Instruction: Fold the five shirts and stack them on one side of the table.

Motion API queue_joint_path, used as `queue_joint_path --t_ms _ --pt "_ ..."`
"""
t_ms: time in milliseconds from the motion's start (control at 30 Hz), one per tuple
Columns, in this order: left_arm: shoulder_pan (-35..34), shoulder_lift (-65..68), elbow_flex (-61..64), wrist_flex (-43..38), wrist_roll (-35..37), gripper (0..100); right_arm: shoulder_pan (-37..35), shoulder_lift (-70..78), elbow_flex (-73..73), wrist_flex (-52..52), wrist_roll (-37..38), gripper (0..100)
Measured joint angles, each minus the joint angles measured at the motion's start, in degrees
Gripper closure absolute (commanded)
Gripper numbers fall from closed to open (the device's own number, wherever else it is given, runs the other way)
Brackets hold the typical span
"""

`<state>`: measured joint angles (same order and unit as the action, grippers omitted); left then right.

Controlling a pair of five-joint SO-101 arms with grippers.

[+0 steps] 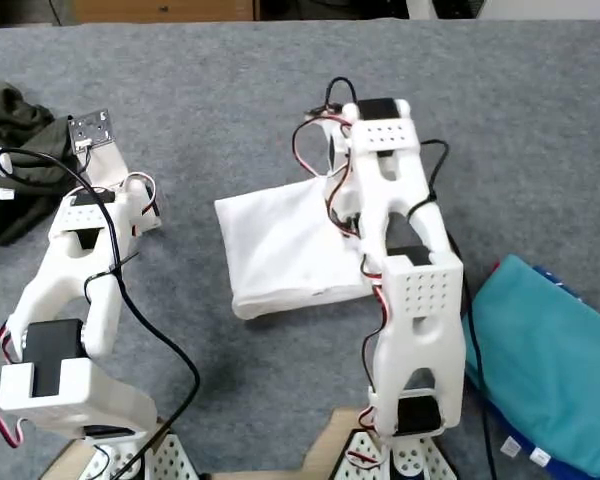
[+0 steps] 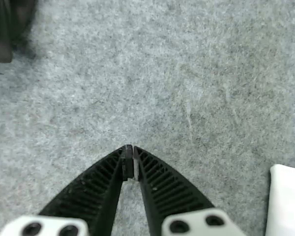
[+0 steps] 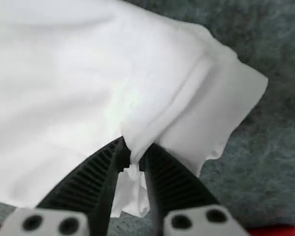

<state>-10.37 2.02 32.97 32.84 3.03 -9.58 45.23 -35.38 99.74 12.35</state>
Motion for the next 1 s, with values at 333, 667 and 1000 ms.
queue_joint_path --t_ms 333,667,1000 --pt "0.00 0.00 0.00 0.00 0.00 98 0.62 0.00 -1.49 1.32 0.88 81.0" --pt "0.00 0.00 0.00 0.00 0.00 98 -1.93 -3.52 3.69 1.32 -0.44 80.8" --pt "0.00 0.00 0.00 0.00 0.00 98 -1.93 -7.82 13.19 -2.55 -0.70 80.7"
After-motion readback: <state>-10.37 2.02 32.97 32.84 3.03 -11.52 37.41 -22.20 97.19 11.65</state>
